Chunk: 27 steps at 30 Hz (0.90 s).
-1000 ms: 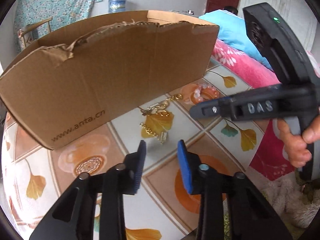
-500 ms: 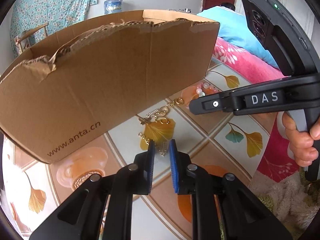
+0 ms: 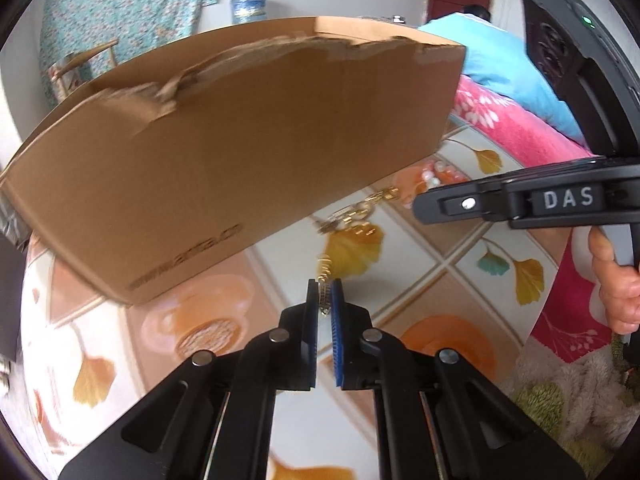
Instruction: Organize jewelry
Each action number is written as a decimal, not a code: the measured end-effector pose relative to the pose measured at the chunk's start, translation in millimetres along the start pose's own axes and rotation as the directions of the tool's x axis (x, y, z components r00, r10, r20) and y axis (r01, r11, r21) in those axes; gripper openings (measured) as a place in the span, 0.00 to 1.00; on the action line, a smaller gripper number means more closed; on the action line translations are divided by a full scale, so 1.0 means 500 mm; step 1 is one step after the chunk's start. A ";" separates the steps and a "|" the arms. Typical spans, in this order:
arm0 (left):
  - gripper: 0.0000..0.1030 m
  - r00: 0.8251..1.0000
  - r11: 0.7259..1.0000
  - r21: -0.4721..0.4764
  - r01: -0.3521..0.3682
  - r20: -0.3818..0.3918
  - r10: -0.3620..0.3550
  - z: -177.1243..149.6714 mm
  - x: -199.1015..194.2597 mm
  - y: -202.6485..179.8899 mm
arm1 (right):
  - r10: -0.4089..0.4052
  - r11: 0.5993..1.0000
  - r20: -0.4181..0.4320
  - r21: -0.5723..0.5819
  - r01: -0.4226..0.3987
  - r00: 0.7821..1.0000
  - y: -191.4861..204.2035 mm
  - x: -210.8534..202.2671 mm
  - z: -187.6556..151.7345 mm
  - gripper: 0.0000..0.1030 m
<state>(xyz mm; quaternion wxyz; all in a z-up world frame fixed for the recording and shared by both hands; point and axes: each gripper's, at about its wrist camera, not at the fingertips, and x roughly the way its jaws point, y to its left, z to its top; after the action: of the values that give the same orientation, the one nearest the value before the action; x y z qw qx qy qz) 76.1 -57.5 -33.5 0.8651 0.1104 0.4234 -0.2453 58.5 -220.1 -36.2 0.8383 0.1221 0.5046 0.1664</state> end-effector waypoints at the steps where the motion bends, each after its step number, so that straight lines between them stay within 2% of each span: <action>1: 0.05 1.000 1.000 -0.013 -0.010 -0.003 0.010 -0.004 -0.004 0.008 | -0.002 1.000 0.003 -0.015 0.002 1.000 0.005 0.001 0.001 0.14; 5: 0.05 0.999 0.997 -0.064 -0.033 -0.005 0.033 -0.019 -0.016 0.040 | -0.023 0.996 0.013 -0.083 0.024 1.000 0.029 0.009 0.010 0.14; 8: 0.05 1.000 0.994 -0.109 -0.024 0.001 0.025 -0.025 -0.020 0.060 | -0.024 0.990 0.017 -0.135 0.027 1.000 0.048 0.022 0.025 0.14; 12: 0.05 1.000 0.993 -0.117 -0.025 0.004 0.026 -0.026 -0.021 0.063 | -0.046 0.975 0.007 -0.217 0.046 0.999 0.075 0.046 0.035 0.14; 15: 0.06 1.000 0.993 -0.114 -0.029 0.005 0.030 -0.028 -0.020 0.061 | -0.077 0.963 -0.008 -0.259 0.073 0.997 0.086 0.060 0.035 0.14; 18: 0.06 1.000 0.993 -0.119 -0.027 0.006 0.028 -0.033 -0.024 0.066 | -0.141 0.944 0.002 -0.302 0.135 0.990 0.086 0.060 0.022 0.14; 24: 0.06 1.000 0.992 -0.122 -0.021 0.010 0.023 -0.034 -0.024 0.067 | -0.245 0.923 0.006 -0.303 0.235 0.969 0.052 0.038 0.003 0.13; 27: 0.06 1.000 0.992 -0.123 -0.019 0.011 0.021 -0.036 -0.025 0.068 | -0.247 0.936 -0.004 -0.260 0.237 0.969 0.030 0.023 0.004 0.13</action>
<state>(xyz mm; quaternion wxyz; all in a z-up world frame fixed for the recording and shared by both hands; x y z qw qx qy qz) 75.0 -16.9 -35.2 0.8752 0.0599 0.4312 -0.2109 62.9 -201.7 -38.9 0.8518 -0.0539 0.5051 0.1283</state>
